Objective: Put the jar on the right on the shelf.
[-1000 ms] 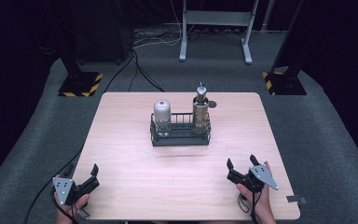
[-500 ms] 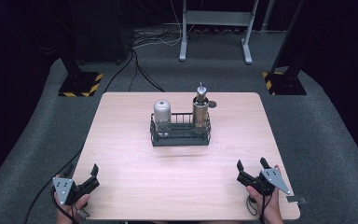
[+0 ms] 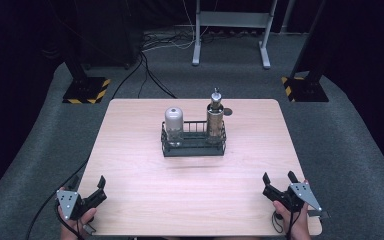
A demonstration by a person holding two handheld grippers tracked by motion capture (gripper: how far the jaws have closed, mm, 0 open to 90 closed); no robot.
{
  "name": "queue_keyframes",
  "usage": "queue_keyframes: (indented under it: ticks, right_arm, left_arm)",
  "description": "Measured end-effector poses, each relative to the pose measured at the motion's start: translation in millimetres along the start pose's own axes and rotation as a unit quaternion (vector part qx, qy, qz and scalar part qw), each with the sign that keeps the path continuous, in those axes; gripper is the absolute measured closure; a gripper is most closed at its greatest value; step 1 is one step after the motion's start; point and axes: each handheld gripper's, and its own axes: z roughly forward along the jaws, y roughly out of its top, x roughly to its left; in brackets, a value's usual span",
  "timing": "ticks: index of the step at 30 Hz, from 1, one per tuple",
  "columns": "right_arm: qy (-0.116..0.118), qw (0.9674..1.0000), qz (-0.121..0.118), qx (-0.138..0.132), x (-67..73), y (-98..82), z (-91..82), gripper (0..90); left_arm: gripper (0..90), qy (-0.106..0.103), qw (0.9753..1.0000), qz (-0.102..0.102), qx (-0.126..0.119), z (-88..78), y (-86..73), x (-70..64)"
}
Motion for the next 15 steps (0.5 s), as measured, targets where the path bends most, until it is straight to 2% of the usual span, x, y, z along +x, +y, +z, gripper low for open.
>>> queue_keyframes:
  ticks: [15]
  right_arm:
    - [-0.018,0.9998,0.011,0.0,-18.5,1.5,-7.5,5.8]
  left_arm:
    - [8.8,0.0,1.0,0.001,0.0,-0.1,0.0,-0.1]
